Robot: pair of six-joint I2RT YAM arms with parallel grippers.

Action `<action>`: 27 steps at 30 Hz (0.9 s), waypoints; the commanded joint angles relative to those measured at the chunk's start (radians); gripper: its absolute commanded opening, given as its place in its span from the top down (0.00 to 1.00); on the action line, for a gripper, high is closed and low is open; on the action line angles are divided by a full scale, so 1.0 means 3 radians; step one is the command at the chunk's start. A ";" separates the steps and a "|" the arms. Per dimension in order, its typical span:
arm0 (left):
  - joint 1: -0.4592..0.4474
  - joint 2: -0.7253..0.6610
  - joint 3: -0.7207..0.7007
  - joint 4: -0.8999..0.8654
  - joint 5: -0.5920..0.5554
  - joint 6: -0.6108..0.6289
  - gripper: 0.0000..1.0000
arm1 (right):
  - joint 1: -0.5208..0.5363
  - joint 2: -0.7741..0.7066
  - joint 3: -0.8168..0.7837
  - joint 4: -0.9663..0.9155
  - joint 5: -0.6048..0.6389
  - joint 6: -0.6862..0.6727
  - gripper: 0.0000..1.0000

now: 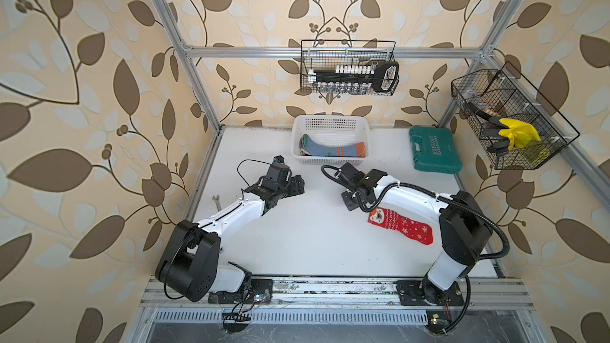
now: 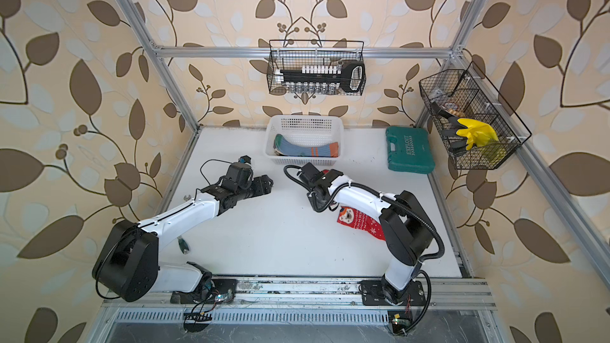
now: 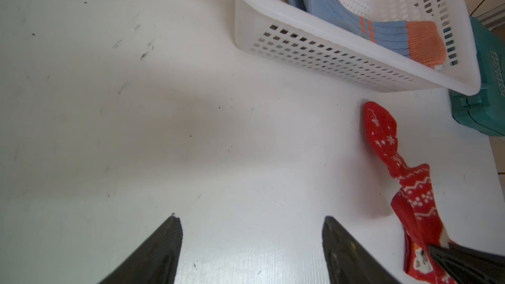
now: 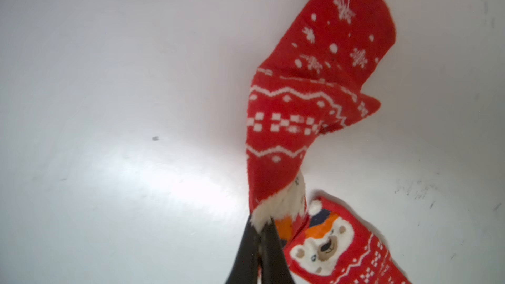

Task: Place the socks together as a pair
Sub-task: Move the sock to the center of the board.

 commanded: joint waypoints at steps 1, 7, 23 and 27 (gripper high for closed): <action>-0.0005 -0.0164 0.0018 -0.0024 -0.0224 0.0036 0.19 | 0.0421 0.0030 0.0260 -0.0276 -0.0019 -0.0045 1.00; 0.0066 -0.0212 0.0065 -0.0222 -0.0487 0.0146 0.19 | 0.1025 0.0233 0.0197 -0.0412 0.0301 -0.0073 1.00; 0.0049 -0.0007 0.0311 -0.0730 -0.0043 0.0136 0.19 | 0.0615 -0.0106 -0.0627 -0.0017 0.0302 0.0061 0.71; -0.0030 -0.0066 0.0088 -0.0663 0.0070 0.0103 0.19 | 0.0308 -0.0418 -0.0838 0.0253 -0.0115 0.0051 0.64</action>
